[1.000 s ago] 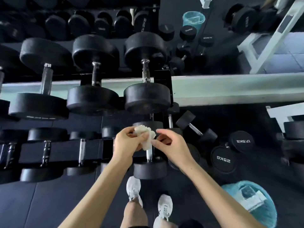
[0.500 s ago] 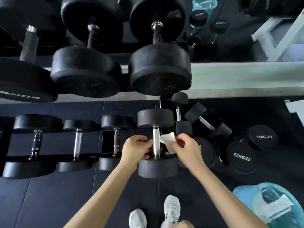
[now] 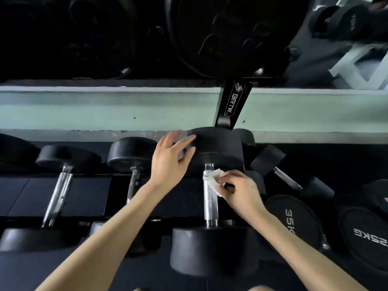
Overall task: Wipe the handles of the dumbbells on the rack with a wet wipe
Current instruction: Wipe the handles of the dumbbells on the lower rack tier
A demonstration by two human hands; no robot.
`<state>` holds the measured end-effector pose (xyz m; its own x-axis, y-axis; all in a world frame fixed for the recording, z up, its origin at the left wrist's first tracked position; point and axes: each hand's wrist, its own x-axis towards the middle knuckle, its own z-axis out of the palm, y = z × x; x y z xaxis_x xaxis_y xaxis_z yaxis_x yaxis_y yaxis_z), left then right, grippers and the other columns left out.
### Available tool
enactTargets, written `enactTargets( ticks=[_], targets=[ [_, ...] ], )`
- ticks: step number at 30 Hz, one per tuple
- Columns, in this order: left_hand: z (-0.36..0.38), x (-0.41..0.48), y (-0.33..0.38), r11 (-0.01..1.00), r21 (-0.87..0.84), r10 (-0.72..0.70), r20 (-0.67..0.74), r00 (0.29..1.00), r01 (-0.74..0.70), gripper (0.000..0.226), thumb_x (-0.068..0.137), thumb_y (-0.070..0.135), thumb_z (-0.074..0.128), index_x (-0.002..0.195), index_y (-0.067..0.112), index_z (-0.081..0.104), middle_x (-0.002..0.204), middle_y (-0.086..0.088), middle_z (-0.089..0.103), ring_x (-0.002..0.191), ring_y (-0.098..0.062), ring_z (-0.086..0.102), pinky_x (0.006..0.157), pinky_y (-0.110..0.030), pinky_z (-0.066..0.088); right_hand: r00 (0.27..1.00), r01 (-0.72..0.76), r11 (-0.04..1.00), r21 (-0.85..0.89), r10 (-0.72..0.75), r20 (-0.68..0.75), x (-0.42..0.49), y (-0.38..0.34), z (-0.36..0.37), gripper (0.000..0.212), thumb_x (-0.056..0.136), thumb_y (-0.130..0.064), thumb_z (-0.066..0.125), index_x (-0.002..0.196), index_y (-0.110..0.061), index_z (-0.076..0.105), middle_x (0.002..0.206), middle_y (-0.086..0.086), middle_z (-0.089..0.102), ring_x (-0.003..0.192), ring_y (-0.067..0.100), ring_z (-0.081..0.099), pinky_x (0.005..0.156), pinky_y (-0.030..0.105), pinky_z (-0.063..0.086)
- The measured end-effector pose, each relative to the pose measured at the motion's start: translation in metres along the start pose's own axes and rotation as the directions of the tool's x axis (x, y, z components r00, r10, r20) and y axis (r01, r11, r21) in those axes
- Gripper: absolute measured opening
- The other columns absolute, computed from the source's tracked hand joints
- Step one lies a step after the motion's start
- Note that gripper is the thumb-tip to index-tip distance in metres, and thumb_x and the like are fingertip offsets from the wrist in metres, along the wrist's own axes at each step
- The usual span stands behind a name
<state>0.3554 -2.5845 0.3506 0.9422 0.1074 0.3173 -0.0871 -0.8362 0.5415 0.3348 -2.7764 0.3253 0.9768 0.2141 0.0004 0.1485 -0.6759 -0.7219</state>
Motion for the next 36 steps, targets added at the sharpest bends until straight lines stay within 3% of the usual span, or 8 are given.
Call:
enactTargets(
  ticks=[5, 10, 15, 21, 24, 29, 33, 36],
  targets=[
    [0.018, 0.029, 0.003, 0.998, -0.050, 0.041, 0.060, 0.997, -0.038, 0.039, 0.093, 0.043, 0.051, 0.131, 0.037, 0.052, 0.147, 0.001, 0.042, 0.141, -0.019, 0.026, 0.111, -0.032, 0.025, 0.994, 0.105, 0.992, 0.076, -0.107, 0.031, 0.002, 0.011, 0.012, 0.021, 0.081, -0.027, 0.071, 0.088, -0.008, 0.076, 0.085, -0.024, 0.055, 0.090, -0.015, 0.053, 0.080, -0.003, 0.034],
    [0.040, 0.039, 0.003, 0.983, -0.127, 0.137, 0.037, 0.990, -0.131, 0.035, 0.095, 0.041, 0.048, 0.130, 0.039, 0.053, 0.138, 0.008, 0.049, 0.132, -0.011, 0.038, 0.104, -0.021, 0.027, 0.991, 0.120, 0.993, 0.021, -0.118, -0.059, 0.013, 0.016, 0.029, 0.019, 0.067, -0.027, 0.080, 0.078, -0.026, 0.066, 0.094, -0.012, 0.057, 0.081, 0.001, 0.058, 0.072, 0.005, 0.041],
    [0.053, 0.039, -0.003, 0.970, -0.167, 0.167, -0.067, 0.984, -0.176, 0.037, 0.094, 0.043, 0.042, 0.127, 0.036, 0.057, 0.126, 0.011, 0.056, 0.121, -0.008, 0.045, 0.093, -0.014, 0.031, 0.985, 0.172, 0.971, -0.166, -0.173, 0.009, 0.014, 0.015, 0.029, 0.027, 0.071, -0.038, 0.075, 0.088, -0.018, 0.068, 0.097, -0.007, 0.057, 0.085, 0.008, 0.061, 0.070, 0.010, 0.044],
    [0.057, 0.038, -0.002, 0.971, -0.171, 0.148, -0.124, 0.981, -0.168, 0.040, 0.090, 0.043, 0.038, 0.124, 0.036, 0.059, 0.120, 0.011, 0.058, 0.115, -0.007, 0.045, 0.083, 0.001, 0.022, 0.978, 0.155, 0.970, -0.186, -0.177, -0.106, 0.021, 0.001, 0.039, 0.039, 0.073, -0.038, 0.069, 0.052, -0.019, 0.042, 0.069, 0.001, 0.058, 0.072, 0.018, 0.056, 0.070, 0.027, 0.049],
    [0.059, 0.038, -0.002, 0.974, -0.169, 0.129, -0.139, 0.982, -0.152, 0.039, 0.090, 0.043, 0.039, 0.122, 0.038, 0.060, 0.119, 0.013, 0.058, 0.115, -0.007, 0.045, 0.080, 0.000, 0.023, 0.987, 0.129, 0.960, -0.247, -0.148, -0.059, 0.023, 0.003, 0.036, 0.025, 0.083, -0.042, 0.061, 0.072, -0.021, 0.070, 0.075, -0.003, 0.059, 0.070, 0.013, 0.056, 0.060, 0.009, 0.041],
    [0.060, 0.039, -0.002, 0.977, -0.165, 0.114, -0.146, 0.983, -0.138, 0.035, 0.092, 0.042, 0.041, 0.122, 0.040, 0.059, 0.119, 0.014, 0.058, 0.114, -0.008, 0.046, 0.080, -0.007, 0.026, 0.976, 0.172, 0.983, -0.061, -0.162, 0.147, 0.002, 0.011, 0.027, 0.058, 0.079, -0.066, 0.045, 0.089, -0.018, 0.075, 0.076, 0.002, 0.071, 0.079, 0.011, 0.067, 0.076, 0.026, 0.049],
    [0.061, 0.038, -0.002, 0.974, -0.159, 0.136, -0.176, 0.975, -0.165, 0.035, 0.092, 0.040, 0.041, 0.121, 0.037, 0.061, 0.116, 0.011, 0.060, 0.111, -0.011, 0.048, 0.079, -0.012, 0.028, 0.999, 0.039, 0.996, 0.079, -0.038, -0.016, 0.011, 0.003, 0.033, 0.014, 0.078, -0.028, 0.076, 0.081, -0.015, 0.069, 0.064, -0.009, 0.063, 0.066, -0.010, 0.058, 0.062, 0.007, 0.040],
    [0.062, 0.040, -0.004, 0.967, -0.170, 0.155, -0.196, 0.968, -0.190, 0.038, 0.092, 0.043, 0.039, 0.121, 0.035, 0.062, 0.114, 0.010, 0.061, 0.107, -0.012, 0.050, 0.083, -0.015, 0.030, 0.986, -0.085, 0.985, 0.148, 0.104, -0.131, 0.022, -0.003, 0.041, 0.025, 0.071, -0.016, 0.078, 0.073, -0.013, 0.054, 0.062, -0.019, 0.051, 0.060, -0.013, 0.053, 0.055, -0.001, 0.036]
  ],
)
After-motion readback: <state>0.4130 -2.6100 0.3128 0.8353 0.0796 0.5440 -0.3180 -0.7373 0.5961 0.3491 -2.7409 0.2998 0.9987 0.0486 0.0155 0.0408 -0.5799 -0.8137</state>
